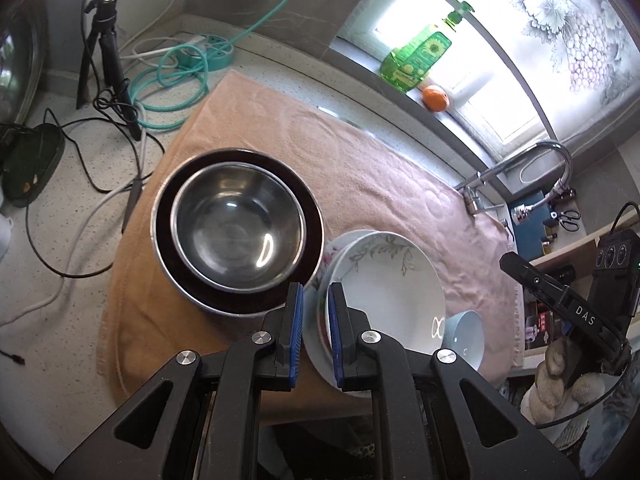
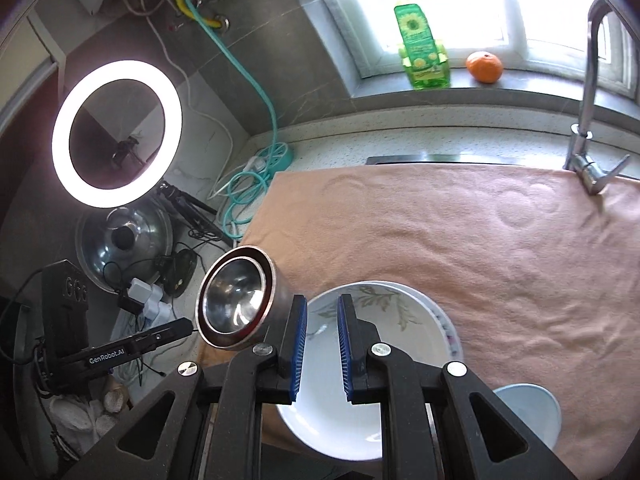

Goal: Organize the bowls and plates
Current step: 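Open both tools and move them toward the light blue bowl, then grip the light blue bowl rim with both tools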

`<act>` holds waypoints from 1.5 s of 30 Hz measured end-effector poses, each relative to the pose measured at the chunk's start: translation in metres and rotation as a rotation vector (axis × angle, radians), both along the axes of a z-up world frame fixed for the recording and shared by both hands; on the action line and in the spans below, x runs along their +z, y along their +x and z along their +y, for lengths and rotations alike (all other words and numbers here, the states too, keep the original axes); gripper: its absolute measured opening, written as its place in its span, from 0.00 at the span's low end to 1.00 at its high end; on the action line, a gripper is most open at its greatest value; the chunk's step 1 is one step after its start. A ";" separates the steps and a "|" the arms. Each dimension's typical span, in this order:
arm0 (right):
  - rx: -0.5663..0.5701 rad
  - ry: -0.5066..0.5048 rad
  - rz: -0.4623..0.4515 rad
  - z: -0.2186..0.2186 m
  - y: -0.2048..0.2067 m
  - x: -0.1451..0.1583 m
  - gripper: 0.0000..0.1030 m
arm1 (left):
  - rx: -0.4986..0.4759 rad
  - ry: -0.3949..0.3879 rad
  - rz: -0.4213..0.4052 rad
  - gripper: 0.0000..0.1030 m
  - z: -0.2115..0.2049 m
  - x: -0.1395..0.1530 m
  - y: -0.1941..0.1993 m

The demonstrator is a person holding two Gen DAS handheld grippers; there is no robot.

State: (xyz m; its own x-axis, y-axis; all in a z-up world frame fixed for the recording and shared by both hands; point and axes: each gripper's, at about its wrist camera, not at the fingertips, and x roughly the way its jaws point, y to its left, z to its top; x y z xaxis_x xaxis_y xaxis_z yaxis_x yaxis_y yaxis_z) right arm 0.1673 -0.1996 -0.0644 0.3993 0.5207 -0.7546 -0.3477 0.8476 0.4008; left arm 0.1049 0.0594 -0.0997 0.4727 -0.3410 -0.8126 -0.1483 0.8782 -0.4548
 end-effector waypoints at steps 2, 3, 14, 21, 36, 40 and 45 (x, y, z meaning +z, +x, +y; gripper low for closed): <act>-0.038 -0.014 -0.011 -0.022 -0.006 -0.001 0.14 | -0.027 0.006 0.005 0.11 -0.014 -0.003 0.000; -0.058 -0.021 -0.012 -0.033 -0.009 -0.002 0.14 | -0.041 0.001 0.010 0.11 -0.021 -0.005 0.001; -0.266 -0.031 -0.018 -0.141 -0.037 -0.020 0.15 | -0.198 -0.027 0.028 0.11 -0.096 -0.015 0.016; -0.267 -0.049 0.003 -0.172 -0.051 -0.034 0.15 | -0.293 -0.041 0.061 0.11 -0.148 -0.027 0.020; -0.214 -0.015 0.150 -0.186 -0.061 -0.081 0.15 | -0.396 0.032 0.111 0.11 -0.212 -0.045 0.015; -0.206 -0.007 0.173 -0.185 -0.061 -0.091 0.15 | -0.399 0.058 0.115 0.11 -0.218 -0.047 0.016; -0.215 0.010 0.199 -0.188 -0.058 -0.101 0.15 | -0.413 0.081 0.121 0.11 -0.227 -0.050 0.018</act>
